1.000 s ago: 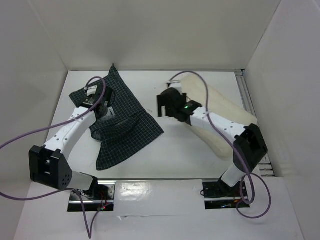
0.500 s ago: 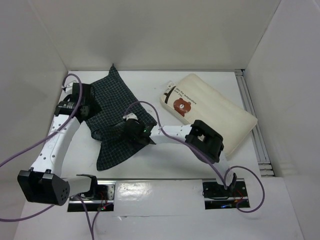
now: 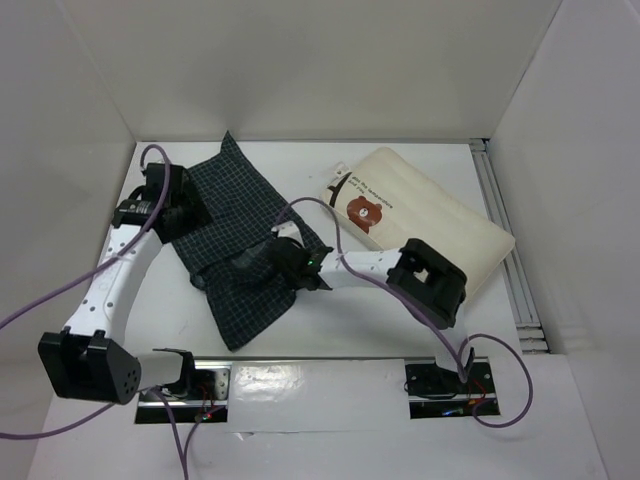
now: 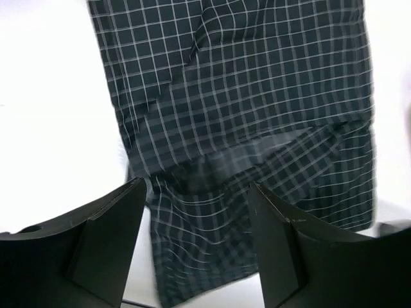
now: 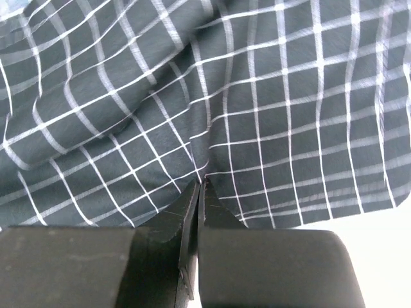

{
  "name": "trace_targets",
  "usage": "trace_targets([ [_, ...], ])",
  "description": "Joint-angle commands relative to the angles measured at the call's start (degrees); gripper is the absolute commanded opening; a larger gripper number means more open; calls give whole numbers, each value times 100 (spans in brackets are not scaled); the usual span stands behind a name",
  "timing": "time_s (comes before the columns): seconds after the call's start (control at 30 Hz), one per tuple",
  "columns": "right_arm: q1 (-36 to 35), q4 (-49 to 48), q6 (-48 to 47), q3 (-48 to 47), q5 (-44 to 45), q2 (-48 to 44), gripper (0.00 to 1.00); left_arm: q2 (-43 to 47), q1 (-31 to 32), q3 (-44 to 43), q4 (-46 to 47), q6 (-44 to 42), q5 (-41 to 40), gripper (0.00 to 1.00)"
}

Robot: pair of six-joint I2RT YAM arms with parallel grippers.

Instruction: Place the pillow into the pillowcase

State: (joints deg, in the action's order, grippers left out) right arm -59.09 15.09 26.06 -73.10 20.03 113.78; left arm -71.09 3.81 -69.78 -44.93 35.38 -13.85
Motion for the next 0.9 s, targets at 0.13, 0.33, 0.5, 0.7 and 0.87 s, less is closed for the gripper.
trace_targets([
  [0.13, 538, 942, -337, 1227, 792, -996, 0, -888, 417, -124, 177, -1005, 1006, 79],
  [0.33, 732, 1084, -400, 1280, 687, -1979, 82, -1916, 1251, -300, 177, -1296, 1043, 84],
  [0.5, 1250, 829, -190, 1535, -24, -3088, 91, -2697, 1955, -668, 177, -1497, 376, 86],
  [0.7, 2084, 811, 74, 1825, -483, -4029, 93, -3534, 2484, -1424, -15, -1990, 5, 86],
  [0.87, 2560, 917, 74, 1878, -676, -4249, 94, -4044, 2660, -1574, -148, -2246, -355, 84],
])
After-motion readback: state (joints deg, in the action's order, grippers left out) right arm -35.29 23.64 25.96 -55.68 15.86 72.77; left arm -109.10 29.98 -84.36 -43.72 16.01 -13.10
